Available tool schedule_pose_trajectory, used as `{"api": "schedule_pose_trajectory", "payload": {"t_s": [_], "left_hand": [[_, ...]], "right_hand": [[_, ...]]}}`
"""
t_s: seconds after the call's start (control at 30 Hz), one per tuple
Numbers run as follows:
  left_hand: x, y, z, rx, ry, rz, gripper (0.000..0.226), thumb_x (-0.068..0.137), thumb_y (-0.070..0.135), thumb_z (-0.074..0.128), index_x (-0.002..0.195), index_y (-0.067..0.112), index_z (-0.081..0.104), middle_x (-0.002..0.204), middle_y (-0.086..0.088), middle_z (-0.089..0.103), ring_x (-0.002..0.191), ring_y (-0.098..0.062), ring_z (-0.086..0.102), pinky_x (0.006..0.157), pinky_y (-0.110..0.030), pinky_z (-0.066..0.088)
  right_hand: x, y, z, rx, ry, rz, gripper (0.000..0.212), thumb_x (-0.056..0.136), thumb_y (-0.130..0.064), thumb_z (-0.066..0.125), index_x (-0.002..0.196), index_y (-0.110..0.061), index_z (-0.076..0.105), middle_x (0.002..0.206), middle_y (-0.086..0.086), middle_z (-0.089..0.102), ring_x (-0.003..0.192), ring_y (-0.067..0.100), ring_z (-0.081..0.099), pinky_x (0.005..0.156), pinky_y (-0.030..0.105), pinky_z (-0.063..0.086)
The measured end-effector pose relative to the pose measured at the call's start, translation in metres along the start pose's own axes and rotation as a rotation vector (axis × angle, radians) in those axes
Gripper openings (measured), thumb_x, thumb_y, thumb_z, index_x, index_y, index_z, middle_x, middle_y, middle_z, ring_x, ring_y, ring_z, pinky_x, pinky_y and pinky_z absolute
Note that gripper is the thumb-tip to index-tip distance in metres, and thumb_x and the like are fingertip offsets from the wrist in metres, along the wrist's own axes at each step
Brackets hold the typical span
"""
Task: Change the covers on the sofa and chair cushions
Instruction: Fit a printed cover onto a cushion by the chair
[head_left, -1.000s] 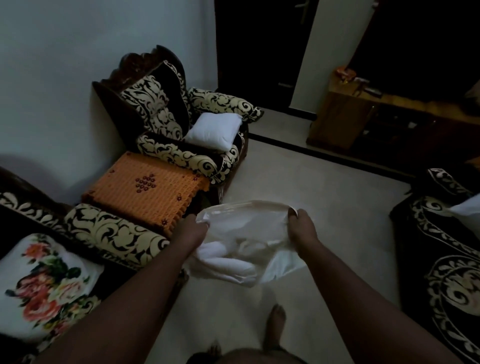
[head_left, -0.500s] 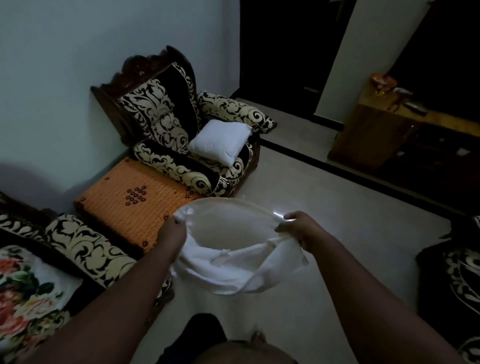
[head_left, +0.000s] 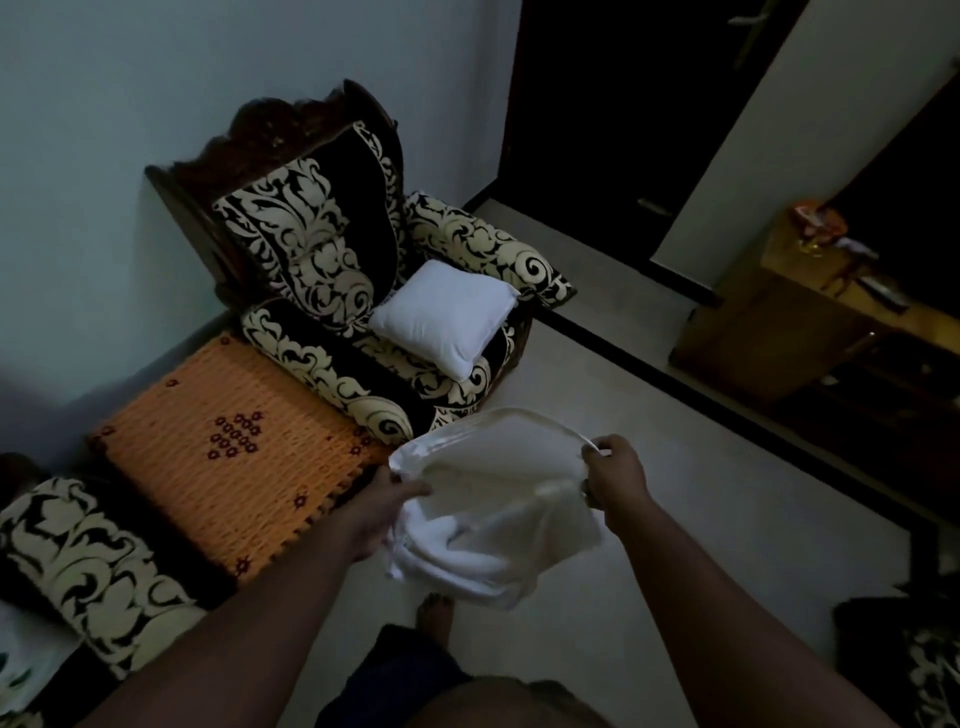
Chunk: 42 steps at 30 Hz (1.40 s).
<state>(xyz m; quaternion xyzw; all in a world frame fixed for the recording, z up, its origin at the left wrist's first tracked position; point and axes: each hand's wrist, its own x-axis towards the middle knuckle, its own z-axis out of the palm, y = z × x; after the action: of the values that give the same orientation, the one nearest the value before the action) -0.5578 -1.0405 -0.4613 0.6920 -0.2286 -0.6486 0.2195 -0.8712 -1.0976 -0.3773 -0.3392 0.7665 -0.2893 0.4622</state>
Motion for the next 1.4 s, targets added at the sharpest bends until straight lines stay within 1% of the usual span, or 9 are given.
{"api": "schedule_pose_trajectory", "payload": {"t_s": [0.13,0.4,0.53,0.67,0.77,0.87,1.03,1.17,1.4], "left_hand": [[0.009,0.058,0.017,0.443,0.046,0.08,0.141,0.049,0.052,0.097,0.16,0.029,0.013,0.16,-0.004,0.03,0.142,-0.031,0.037,0.099,-0.039,0.047],[0.066,0.145,0.024,0.687,0.305,0.082,0.033,0.084,0.034,0.072,0.104,0.008,0.068,0.104,-0.014,0.071,0.09,-0.027,0.067,0.065,-0.029,0.042],[0.076,0.175,0.026,0.518,0.408,0.026,0.029,0.098,0.037,0.059,0.099,0.009,0.066,0.1,-0.013,0.067,0.078,-0.021,0.058,0.062,-0.029,0.037],[0.084,0.208,0.036,0.298,0.537,0.051,0.029,0.104,0.03,0.05,0.081,0.014,0.059,0.087,-0.013,0.061,0.068,-0.017,0.051,0.057,-0.03,0.034],[0.092,0.23,0.037,0.062,0.686,0.055,0.028,0.105,0.034,0.047,0.097,0.01,0.06,0.085,-0.012,0.058,0.067,-0.022,0.051,0.058,-0.031,0.033],[0.094,0.243,0.031,-0.057,0.767,0.089,0.045,0.1,0.037,0.057,0.134,0.009,0.049,0.101,-0.011,0.062,0.08,-0.026,0.06,0.057,-0.029,0.037],[0.113,0.268,-0.008,0.053,0.797,0.088,0.042,0.101,0.048,0.054,0.116,0.009,0.065,0.113,-0.017,0.067,0.095,-0.032,0.063,0.08,-0.036,0.05],[0.14,0.279,-0.04,-0.277,0.784,0.069,0.043,0.103,0.047,0.053,0.123,0.011,0.063,0.115,-0.012,0.065,0.092,-0.031,0.063,0.088,-0.042,0.051],[0.187,0.316,-0.046,-0.503,0.747,0.057,0.048,0.103,0.039,0.057,0.14,0.009,0.056,0.113,-0.003,0.058,0.101,-0.025,0.056,0.096,-0.043,0.047]], "right_hand": [[0.052,-0.032,0.008,-0.205,0.053,-0.201,0.01,0.099,-0.029,0.059,0.1,-0.02,0.064,0.092,0.005,0.067,0.068,0.022,0.063,0.056,0.036,0.055],[0.159,-0.094,0.015,-0.272,-0.018,-0.266,0.019,0.1,-0.031,0.054,0.101,-0.014,0.062,0.09,0.006,0.067,0.076,0.022,0.064,0.073,0.038,0.054],[0.216,-0.123,0.022,-0.414,-0.176,-0.332,0.018,0.101,-0.029,0.053,0.099,-0.013,0.06,0.078,0.002,0.065,0.064,0.02,0.067,0.069,0.039,0.058],[0.252,-0.159,0.044,-0.604,-0.271,-0.497,0.024,0.101,-0.036,0.051,0.092,-0.015,0.059,0.082,0.002,0.061,0.086,0.03,0.065,0.069,0.033,0.045],[0.267,-0.19,0.069,-0.533,-0.361,-0.573,0.028,0.104,-0.033,0.048,0.111,-0.01,0.062,0.099,0.011,0.066,0.094,0.032,0.062,0.076,0.037,0.049],[0.279,-0.214,0.097,-0.483,-0.408,-0.635,0.022,0.105,-0.028,0.047,0.104,-0.009,0.059,0.094,0.009,0.064,0.088,0.03,0.061,0.068,0.034,0.046],[0.301,-0.246,0.149,-0.572,-0.443,-0.768,0.019,0.105,-0.026,0.049,0.094,-0.013,0.056,0.077,-0.007,0.054,0.073,0.016,0.054,0.054,0.025,0.033],[0.328,-0.256,0.181,-0.663,-0.484,-0.676,0.022,0.104,-0.032,0.05,0.102,-0.014,0.061,0.086,0.001,0.065,0.08,0.024,0.064,0.068,0.036,0.053],[0.378,-0.262,0.222,-0.664,-0.53,-0.452,0.031,0.105,-0.032,0.05,0.116,-0.006,0.063,0.104,0.009,0.067,0.091,0.02,0.056,0.077,0.029,0.04]]}}
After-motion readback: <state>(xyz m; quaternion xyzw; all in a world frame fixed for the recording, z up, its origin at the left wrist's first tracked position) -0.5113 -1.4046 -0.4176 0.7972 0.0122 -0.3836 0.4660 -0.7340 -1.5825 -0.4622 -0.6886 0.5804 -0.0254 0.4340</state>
